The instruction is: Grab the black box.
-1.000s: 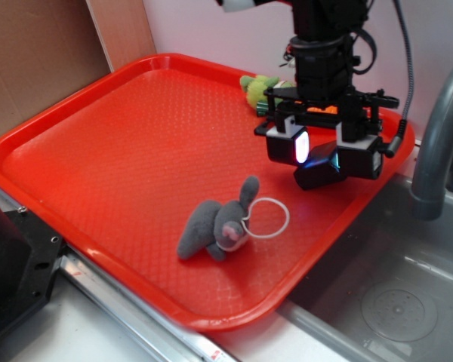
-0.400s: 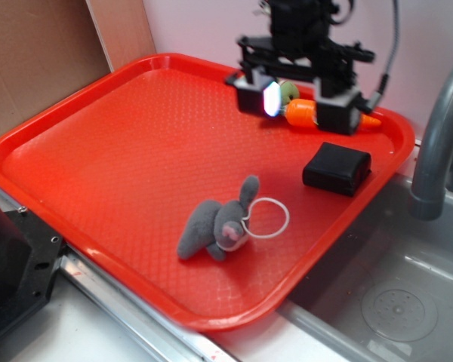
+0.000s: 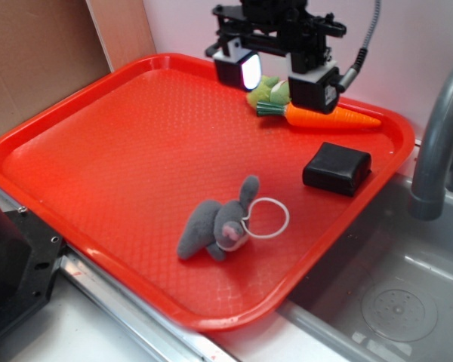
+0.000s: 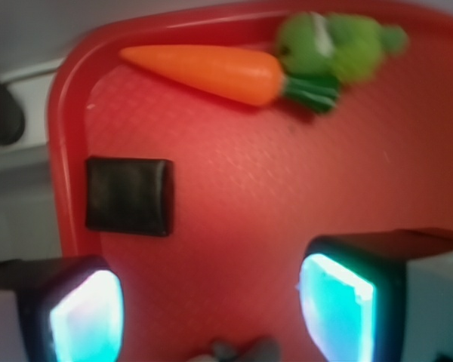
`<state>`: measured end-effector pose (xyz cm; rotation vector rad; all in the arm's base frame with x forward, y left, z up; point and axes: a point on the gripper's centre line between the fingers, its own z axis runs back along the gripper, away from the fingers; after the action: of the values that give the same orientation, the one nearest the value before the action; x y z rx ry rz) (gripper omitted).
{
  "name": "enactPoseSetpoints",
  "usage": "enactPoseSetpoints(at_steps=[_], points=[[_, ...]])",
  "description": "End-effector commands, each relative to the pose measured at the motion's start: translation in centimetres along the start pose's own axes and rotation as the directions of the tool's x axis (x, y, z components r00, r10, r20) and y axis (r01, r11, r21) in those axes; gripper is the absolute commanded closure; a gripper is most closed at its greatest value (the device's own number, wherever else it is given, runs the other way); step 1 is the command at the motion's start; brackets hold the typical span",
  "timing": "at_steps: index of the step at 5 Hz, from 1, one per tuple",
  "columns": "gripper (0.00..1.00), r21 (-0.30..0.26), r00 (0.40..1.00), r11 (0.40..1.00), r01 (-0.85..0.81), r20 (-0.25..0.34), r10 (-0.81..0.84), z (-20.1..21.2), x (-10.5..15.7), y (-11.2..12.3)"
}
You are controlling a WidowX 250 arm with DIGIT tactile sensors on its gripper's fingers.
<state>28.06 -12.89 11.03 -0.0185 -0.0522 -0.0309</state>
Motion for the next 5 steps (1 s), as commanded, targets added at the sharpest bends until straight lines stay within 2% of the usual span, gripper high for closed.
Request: enactPoseSetpoints(at_steps=[1, 2, 3, 4, 5], points=[[0.0, 0.162, 0.856, 0.849, 0.503, -0.228, -0.463, -1.9, 2.9, -2.9], [0.0, 0.216, 0.73, 0.698, 0.683, -0.17, -0.662, -2.6, 1.1, -3.6], [0.0, 0.214, 0.547, 0.515, 0.83, -0.13, -0.827, -0.8, -0.8, -3.4], [0.0, 0.238, 0.404, 0.387, 0.891, -0.025, -0.915, -0.5, -1.9, -3.5], [0.0, 0.209, 0.407, 0.396, 0.894, -0.011, -0.913, -1.5, -1.4, -3.0]])
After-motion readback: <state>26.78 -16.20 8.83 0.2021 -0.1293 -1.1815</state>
